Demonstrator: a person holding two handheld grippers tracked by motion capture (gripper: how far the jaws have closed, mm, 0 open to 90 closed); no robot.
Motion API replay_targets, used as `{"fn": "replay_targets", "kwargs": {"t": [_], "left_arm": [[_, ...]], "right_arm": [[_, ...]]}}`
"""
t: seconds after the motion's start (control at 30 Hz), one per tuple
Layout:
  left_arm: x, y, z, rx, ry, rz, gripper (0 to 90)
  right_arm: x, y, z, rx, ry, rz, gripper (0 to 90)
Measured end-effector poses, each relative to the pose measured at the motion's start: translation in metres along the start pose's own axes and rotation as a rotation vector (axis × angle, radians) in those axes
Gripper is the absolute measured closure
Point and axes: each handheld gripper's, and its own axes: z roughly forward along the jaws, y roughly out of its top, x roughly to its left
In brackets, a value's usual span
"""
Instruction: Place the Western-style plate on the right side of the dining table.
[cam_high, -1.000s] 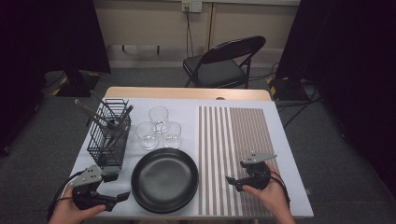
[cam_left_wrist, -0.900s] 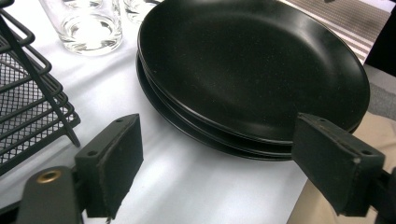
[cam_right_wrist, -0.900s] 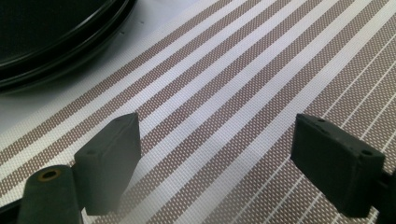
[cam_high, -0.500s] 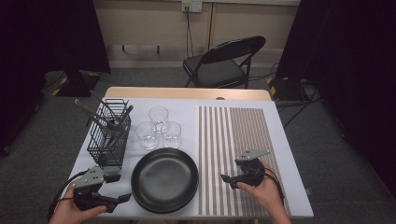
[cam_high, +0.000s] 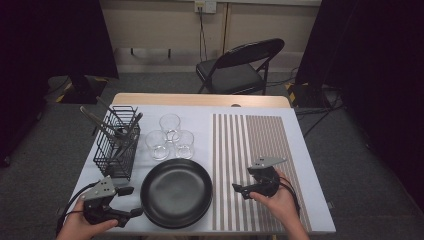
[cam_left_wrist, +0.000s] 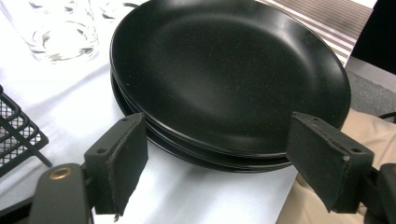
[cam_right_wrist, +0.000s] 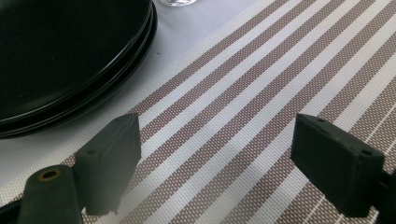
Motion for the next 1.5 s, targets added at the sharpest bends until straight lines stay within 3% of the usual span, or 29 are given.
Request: {"fn": "replay_targets", "kwargs": {"t": [0.2,0.37,0.8,0.93,1.03,1.5], "left_arm": [[0.003,-0.002,0.002,0.025,0.008,-0.004,20.7],[0.004,0.002,0.003,0.000,0.009,-0.016,20.7],[0.005,0.005,0.009,-0.001,0.023,-0.037,22.5],[0.005,0.006,0.011,0.007,0.024,-0.015,22.7],[0.004,0.006,0.014,0.000,0.018,-0.029,22.8],[0.003,0.008,0.024,0.022,0.021,-0.018,24.0]], "right_arm": [[0.001,0.003,0.003,0.004,0.004,0.000,15.5],[0.006,0.004,0.006,0.008,0.010,-0.007,15.5],[0.020,0.016,0.014,0.002,0.051,-0.029,15.8],[0.023,0.019,0.015,-0.003,0.052,-0.034,16.0],[0.025,0.020,0.017,-0.001,0.054,-0.042,16.0],[0.027,0.023,0.020,0.002,0.059,-0.056,16.0]]}}
